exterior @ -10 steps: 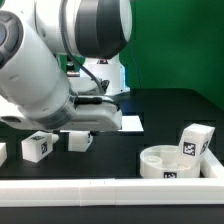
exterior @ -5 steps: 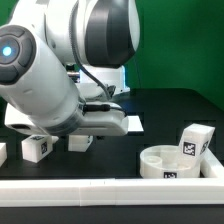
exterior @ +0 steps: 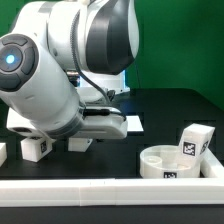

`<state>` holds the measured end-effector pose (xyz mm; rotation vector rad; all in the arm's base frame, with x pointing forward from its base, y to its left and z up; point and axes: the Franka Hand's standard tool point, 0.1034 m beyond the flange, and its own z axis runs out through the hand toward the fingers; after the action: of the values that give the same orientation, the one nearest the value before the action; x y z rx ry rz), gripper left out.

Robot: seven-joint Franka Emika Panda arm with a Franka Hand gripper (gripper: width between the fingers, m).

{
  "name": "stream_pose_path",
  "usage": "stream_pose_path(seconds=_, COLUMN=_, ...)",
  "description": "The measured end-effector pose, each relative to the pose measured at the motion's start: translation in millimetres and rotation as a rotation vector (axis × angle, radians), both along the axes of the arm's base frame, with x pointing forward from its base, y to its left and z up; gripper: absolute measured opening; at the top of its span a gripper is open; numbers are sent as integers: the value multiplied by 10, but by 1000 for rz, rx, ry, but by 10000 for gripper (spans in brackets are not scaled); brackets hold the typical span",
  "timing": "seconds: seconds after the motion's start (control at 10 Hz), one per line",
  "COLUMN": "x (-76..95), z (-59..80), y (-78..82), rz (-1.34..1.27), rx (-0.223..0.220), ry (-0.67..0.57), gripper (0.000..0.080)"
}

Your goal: Assemble stool

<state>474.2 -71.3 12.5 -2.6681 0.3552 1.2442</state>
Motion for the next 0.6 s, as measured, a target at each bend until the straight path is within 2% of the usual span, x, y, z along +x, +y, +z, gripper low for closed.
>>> stream_pose_path(seconds=0.1, x=-4, z=-3, y=0, rz=-3, rx=-3, ry=1, gripper=649)
stream_pose_path(seconds=0.3, x=-3, z=-3, y=-2, rz=-4, rx=-4, ry=1, gripper=391)
stream_pose_path(seconds=0.4, x=-3, z=-3, y=-2, rz=-4, rx=-3, ry=2, gripper=391)
stream_pose_path(seconds=0.5, x=-3, z=-3, y=-2, rz=-4, rx=-3, ry=2, gripper=335)
stream_pose_path(seconds=0.6, x=-3, z=-3, y=-2, rz=-4, rx=-3, ry=2, gripper=335)
